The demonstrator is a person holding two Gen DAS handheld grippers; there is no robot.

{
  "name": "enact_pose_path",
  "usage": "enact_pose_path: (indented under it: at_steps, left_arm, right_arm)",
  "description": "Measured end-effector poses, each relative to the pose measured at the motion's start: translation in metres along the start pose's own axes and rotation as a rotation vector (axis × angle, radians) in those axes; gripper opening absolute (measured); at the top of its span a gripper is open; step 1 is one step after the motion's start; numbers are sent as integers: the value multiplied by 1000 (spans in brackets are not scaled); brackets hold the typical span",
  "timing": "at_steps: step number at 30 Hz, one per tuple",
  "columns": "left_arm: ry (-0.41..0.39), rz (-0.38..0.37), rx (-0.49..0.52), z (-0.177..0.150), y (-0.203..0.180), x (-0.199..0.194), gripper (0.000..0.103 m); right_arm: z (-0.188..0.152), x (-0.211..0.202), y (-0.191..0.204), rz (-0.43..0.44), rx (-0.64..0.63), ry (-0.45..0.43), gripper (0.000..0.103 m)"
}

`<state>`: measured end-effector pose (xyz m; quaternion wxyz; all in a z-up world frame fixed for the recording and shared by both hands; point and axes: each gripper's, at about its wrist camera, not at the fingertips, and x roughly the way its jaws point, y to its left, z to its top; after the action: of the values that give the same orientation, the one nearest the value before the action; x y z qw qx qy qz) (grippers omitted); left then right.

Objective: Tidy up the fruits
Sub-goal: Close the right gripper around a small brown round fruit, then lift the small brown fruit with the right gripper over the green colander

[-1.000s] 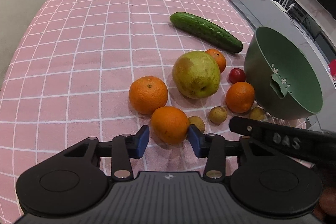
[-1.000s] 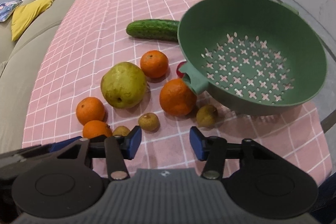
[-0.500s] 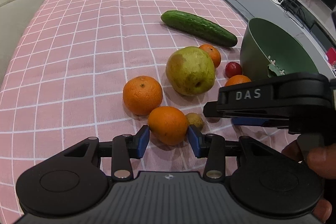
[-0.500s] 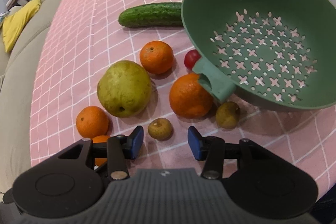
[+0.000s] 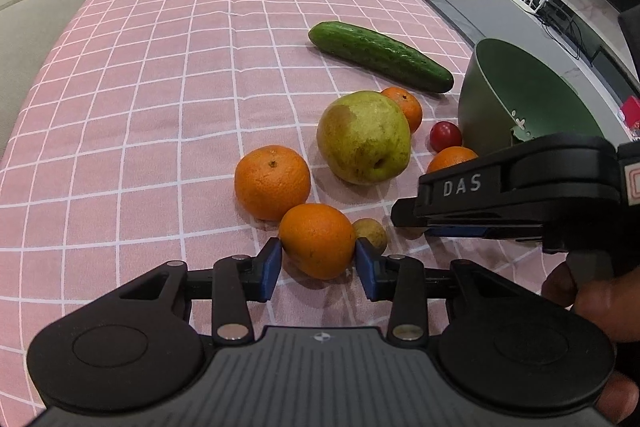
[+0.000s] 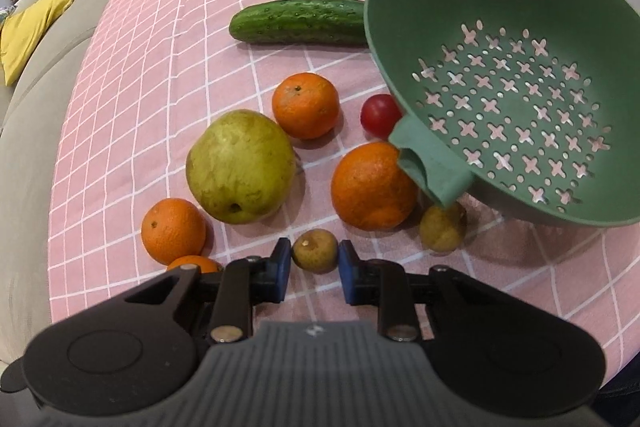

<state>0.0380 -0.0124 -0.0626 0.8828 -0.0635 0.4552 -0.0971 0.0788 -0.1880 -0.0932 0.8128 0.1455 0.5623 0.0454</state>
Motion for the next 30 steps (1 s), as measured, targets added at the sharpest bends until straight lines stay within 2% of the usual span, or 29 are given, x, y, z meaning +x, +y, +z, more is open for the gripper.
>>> enact_pose_path:
  at_steps: [6, 18, 25, 30]
  left_arm:
    - [-12, -12, -28, -2, 7, -7, 44]
    - [-96, -76, -82, 15, 7, -35, 44]
    - [-122, -112, -51, 29, -15, -40, 44]
    - [-134, -150, 17, 39, -46, -41, 42]
  right_arm:
    - [-2, -18, -3, 28, -15, -17, 21]
    - [9, -73, -12, 113, -27, -98, 21]
    - [24, -104, -29, 102, -21, -190, 21]
    - [36, -113, -52, 68, 31, -221, 21]
